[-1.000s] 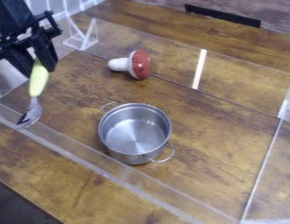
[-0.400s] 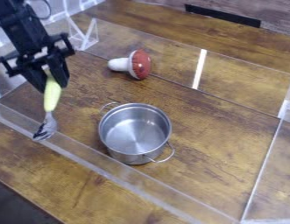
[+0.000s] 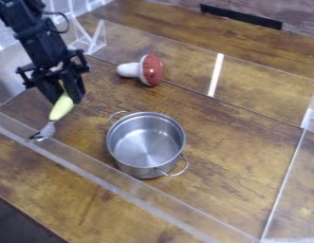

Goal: Move the green spoon to the left

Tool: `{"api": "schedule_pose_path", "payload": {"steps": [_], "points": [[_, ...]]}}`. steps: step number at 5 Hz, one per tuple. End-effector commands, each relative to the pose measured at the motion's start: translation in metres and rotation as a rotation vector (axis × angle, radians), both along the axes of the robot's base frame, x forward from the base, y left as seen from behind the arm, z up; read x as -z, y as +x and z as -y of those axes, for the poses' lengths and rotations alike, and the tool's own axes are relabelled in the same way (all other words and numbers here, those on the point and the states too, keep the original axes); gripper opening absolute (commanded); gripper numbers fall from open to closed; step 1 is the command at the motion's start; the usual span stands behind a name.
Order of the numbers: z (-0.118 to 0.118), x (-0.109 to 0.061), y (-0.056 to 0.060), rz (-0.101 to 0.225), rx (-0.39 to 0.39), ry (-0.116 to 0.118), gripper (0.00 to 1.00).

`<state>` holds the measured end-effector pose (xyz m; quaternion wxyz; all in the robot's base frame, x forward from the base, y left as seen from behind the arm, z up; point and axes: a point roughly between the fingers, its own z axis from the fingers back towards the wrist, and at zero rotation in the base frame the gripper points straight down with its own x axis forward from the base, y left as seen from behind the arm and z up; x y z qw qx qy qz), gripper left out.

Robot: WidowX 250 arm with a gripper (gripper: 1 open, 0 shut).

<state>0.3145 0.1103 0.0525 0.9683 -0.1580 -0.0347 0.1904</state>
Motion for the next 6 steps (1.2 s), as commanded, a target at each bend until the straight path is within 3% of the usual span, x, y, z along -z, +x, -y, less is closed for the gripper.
{"api": "schedule_pose_path", "payload": {"steps": [1,2,3,4,5,6], "points": [[-0.009,-0.009,0.009,0.050,0.097,0.032,0.00],[-0.002,-0.005,0.011,0.045,0.158,0.027,1.00],[0.003,-0.001,0.015,0.047,0.211,0.025,0.00],[0.009,0.002,0.019,0.046,0.203,0.040,1.00],[0.012,0.009,0.023,0.040,0.194,0.062,0.00],[0.000,0.013,0.026,0.037,0.271,0.069,0.00]]}}
